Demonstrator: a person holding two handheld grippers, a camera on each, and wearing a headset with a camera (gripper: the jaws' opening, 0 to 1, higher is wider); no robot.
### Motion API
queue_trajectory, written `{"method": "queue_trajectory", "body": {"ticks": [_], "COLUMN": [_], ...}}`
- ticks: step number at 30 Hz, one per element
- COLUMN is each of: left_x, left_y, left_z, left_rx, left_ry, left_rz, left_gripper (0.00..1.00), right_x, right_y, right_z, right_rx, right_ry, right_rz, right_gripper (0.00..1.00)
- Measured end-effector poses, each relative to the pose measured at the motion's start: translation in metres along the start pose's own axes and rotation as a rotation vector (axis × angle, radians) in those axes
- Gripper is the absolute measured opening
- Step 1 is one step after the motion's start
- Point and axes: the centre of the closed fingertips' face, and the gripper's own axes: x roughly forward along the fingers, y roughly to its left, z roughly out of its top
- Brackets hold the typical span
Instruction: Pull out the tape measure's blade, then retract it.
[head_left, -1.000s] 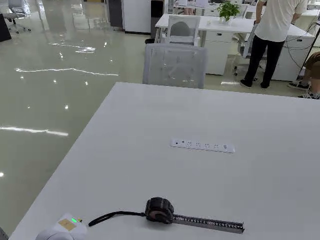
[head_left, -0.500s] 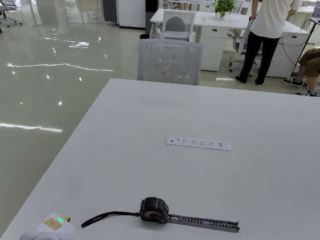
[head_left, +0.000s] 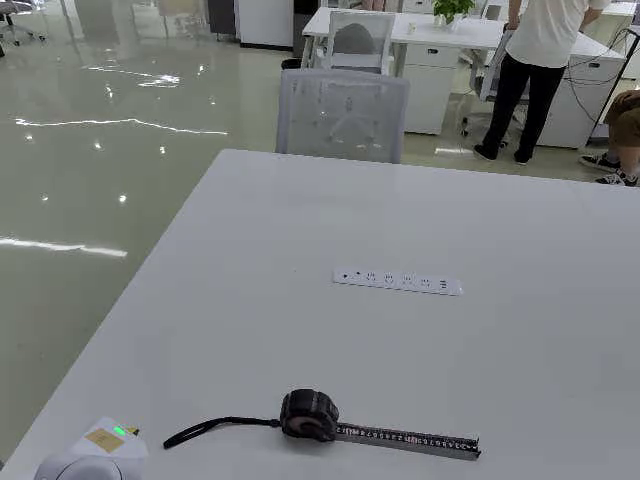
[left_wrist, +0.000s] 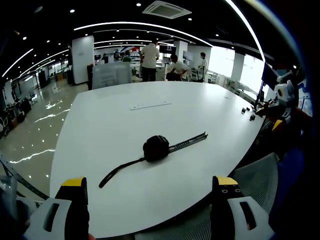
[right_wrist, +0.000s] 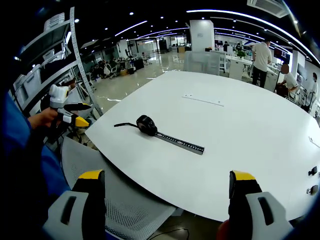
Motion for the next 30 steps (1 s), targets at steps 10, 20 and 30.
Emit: {"method": "queue_trajectory", "body": {"ticks": [10,20,30], "left_x": [-0.002,0.005,0.016], "left_y": [0.001,-0.005,-0.013], "left_z": [0.002,0.006,0.005], "left_rx": [-0.006,-0.010,-0.010], "left_ry": [-0.007,-0.012,-0.003], "left_rz": [0.018,0.019,0.022], "left_gripper": [1.00,1.00,0.99], "right_x": [0.000,0.003,0.015], "right_y": [-0.003,-0.006,-0.010], "right_z": [-0.004,-0.002,-0.004], "right_rx": [0.002,-0.008,-0.010], "right_ry": [0.003,-0.007,0.004], "right_rz": [-0.001,-0.002,0.009], "right_gripper": [1.00,1.00,1.00]}}
